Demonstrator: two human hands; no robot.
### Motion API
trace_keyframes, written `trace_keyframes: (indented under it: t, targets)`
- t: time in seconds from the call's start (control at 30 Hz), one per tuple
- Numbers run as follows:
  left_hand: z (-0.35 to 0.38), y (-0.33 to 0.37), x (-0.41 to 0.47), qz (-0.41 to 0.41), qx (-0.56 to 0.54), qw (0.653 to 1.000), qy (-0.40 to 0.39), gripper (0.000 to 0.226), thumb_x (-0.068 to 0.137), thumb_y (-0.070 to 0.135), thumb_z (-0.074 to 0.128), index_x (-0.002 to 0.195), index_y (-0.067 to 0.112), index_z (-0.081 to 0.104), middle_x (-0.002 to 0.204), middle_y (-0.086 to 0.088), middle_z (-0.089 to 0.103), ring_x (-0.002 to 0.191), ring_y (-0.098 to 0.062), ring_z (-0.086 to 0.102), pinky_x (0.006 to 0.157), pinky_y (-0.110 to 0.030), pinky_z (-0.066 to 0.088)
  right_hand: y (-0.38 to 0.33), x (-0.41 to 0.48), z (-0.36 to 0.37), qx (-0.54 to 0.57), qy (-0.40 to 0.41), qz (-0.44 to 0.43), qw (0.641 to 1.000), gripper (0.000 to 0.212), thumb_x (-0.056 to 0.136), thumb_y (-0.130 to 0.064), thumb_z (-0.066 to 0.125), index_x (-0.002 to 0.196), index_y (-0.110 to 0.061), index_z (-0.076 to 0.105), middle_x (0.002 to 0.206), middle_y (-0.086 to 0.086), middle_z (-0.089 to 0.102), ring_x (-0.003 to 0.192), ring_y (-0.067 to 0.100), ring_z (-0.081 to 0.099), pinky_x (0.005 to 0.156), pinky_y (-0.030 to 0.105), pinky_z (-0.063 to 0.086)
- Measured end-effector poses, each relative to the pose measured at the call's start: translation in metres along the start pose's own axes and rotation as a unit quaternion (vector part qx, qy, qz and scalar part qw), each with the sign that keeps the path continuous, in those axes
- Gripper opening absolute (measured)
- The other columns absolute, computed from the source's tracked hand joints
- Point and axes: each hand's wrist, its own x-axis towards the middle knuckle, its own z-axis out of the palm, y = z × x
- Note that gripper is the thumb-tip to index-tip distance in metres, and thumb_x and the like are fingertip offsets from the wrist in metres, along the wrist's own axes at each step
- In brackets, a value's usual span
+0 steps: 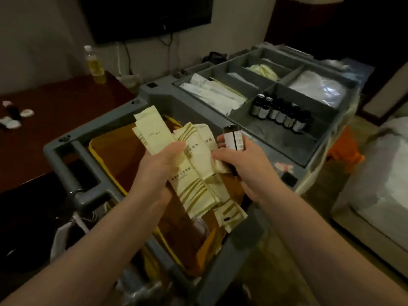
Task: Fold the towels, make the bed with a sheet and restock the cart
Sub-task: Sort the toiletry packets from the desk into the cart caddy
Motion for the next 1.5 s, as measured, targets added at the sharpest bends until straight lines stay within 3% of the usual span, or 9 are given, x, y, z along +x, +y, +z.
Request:
trace_keyframes:
  t: [0.5,0.63,0.7,0.8,0.9,1.0,1.17,1.37,1.5]
  targets:
    - [0.182,-0.043,-0.002,0.112,-0.108,0.967,0.204,0.009,0.089,0.022,0.062,0.092,0.028,0.056,0.062,0.007,0.071,0.066,-0.017,0.068,0.054,-0.038,0.050,-0.038,0.135,-0.143,0.119,-0.232,0.098,0.960,0.017,0.085,0.001,0.062,0.088,-0.016,0.059,0.085,0.007,0.059,0.082,0.019,0.058,0.073,0.033,0.050]
    - [0.226,-0.054,0.001,0.165,-0.078,0.973,0.138,0.025,0.096,0.018,0.048,0.119,0.019,0.058,0.103,-0.004,0.071,0.062,0.001,0.068,0.048,-0.019,0.052,-0.047,0.166,-0.194,0.180,-0.188,0.103,0.960,0.018,0.086,0.003,0.059,0.086,-0.015,0.058,0.087,0.008,0.058,0.086,0.020,0.057,0.079,0.036,0.049]
    - [0.241,-0.059,0.014,0.142,-0.080,0.980,0.112,0.028,0.094,0.022,0.053,0.121,0.017,0.059,0.106,-0.006,0.071,0.080,-0.012,0.071,0.058,-0.031,0.056,-0.053,0.185,-0.223,0.169,-0.163,0.087,0.968,0.019,0.087,0.004,0.057,0.089,-0.015,0.058,0.089,0.008,0.058,0.082,0.019,0.057,0.072,0.031,0.050]
    - [0.268,-0.065,0.044,0.106,-0.107,0.980,0.130,0.020,0.090,0.019,0.059,0.109,0.019,0.060,0.095,-0.004,0.072,0.079,-0.019,0.071,0.058,-0.038,0.056,-0.060,0.225,-0.274,0.097,-0.093,0.012,0.991,0.019,0.086,0.002,0.057,0.093,-0.016,0.055,0.078,0.009,0.056,0.059,0.014,0.055,0.050,0.026,0.046]
    - [0.287,-0.070,0.068,0.095,-0.104,0.984,0.108,0.010,0.091,0.017,0.058,0.099,0.020,0.061,0.086,-0.001,0.072,0.074,-0.017,0.070,0.059,-0.037,0.058,-0.062,0.271,-0.321,-0.106,0.005,-0.077,0.991,0.031,0.075,-0.010,0.066,0.105,-0.013,0.058,0.082,0.007,0.060,0.074,0.022,0.057,0.064,0.033,0.046]
    - [0.296,-0.072,0.088,0.085,-0.097,0.986,0.102,0.010,0.091,0.018,0.057,0.099,0.022,0.061,0.100,-0.003,0.069,0.086,-0.018,0.067,0.076,-0.044,0.054,-0.061,0.304,-0.350,-0.342,-0.004,-0.114,0.933,0.039,0.081,-0.015,0.068,0.118,-0.011,0.055,0.102,0.006,0.058,0.094,0.022,0.055,0.072,0.028,0.040]
    - [0.294,-0.075,0.121,0.077,-0.097,0.989,0.082,0.033,0.091,0.022,0.057,0.123,0.018,0.058,0.109,-0.004,0.069,0.084,-0.015,0.070,0.050,-0.029,0.056,-0.057,0.324,-0.340,-0.526,-0.085,-0.153,0.832,0.056,0.085,-0.023,0.067,0.136,-0.013,0.045,0.128,0.008,0.055,0.117,0.024,0.051,0.087,0.028,0.040]
    - [0.297,-0.064,0.144,0.057,-0.118,0.987,0.088,0.033,0.090,0.022,0.058,0.122,0.014,0.060,0.107,-0.007,0.069,0.080,-0.018,0.070,0.047,-0.029,0.054,-0.057,0.325,-0.316,-0.213,-0.063,-0.102,0.970,0.016,0.087,-0.027,0.067,0.096,-0.019,0.056,0.082,-0.002,0.059,0.066,0.010,0.055,0.054,0.021,0.044]
    - [0.295,-0.056,0.155,0.087,-0.108,0.984,0.109,0.031,0.090,0.021,0.058,0.121,0.016,0.060,0.103,-0.005,0.070,0.078,-0.016,0.070,0.052,-0.030,0.057,-0.061,0.318,-0.299,-0.134,-0.150,-0.008,0.980,0.029,0.091,-0.023,0.060,0.117,-0.019,0.047,0.084,0.002,0.052,0.062,0.011,0.049,0.050,0.023,0.043]
